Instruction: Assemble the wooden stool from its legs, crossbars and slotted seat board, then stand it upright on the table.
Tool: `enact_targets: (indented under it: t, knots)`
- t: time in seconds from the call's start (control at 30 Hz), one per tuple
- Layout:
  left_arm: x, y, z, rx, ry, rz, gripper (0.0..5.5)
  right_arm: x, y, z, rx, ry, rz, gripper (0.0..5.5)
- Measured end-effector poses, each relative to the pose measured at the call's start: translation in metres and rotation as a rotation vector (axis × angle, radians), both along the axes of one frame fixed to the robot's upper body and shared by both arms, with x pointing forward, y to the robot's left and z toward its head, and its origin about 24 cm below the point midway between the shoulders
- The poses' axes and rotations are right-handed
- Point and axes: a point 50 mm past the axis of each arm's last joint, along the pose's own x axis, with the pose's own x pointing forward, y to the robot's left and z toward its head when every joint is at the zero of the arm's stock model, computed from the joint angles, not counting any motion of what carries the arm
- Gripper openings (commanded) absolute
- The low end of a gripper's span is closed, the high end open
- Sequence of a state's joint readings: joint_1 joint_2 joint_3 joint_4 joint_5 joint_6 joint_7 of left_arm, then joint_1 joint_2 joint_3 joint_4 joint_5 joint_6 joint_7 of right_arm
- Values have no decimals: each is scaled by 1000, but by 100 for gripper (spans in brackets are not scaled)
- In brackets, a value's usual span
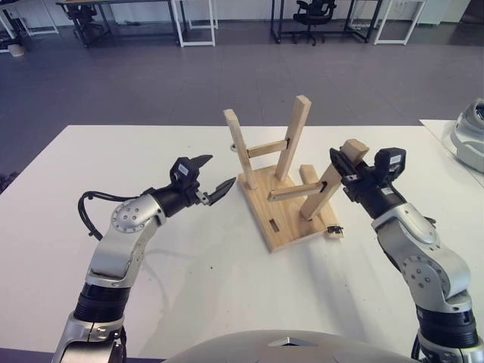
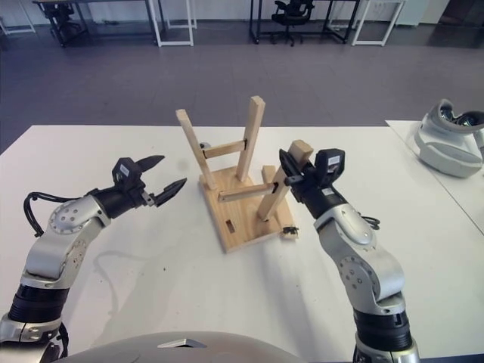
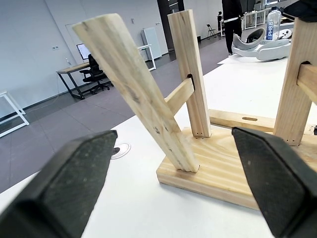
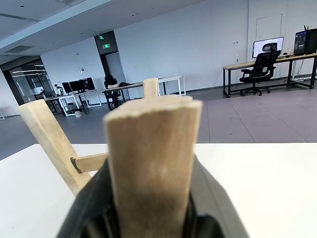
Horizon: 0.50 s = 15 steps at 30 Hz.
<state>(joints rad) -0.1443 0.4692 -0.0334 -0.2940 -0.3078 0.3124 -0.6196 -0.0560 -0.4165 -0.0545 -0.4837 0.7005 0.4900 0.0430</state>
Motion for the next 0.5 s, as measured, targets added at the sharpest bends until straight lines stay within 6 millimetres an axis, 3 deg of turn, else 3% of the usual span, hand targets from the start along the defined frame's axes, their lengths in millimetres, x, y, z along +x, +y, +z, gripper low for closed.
enact_targets:
  t: [0.1, 0.27, 0.33, 0.5]
  knots:
    - [2, 0, -1, 0, 2, 6, 427, 9, 4, 1, -17, -15, 11, 104]
    - [5, -1, 2, -10, -22, 8, 427, 11, 3, -4, -12, -11, 8, 211]
    - [6, -1, 2, -11, -20, 12, 427, 13, -2, 4, 15, -53, -8, 244]
    - [7, -1, 1, -11, -25, 24, 427, 2, -5, 54, 91, -280, 157, 331]
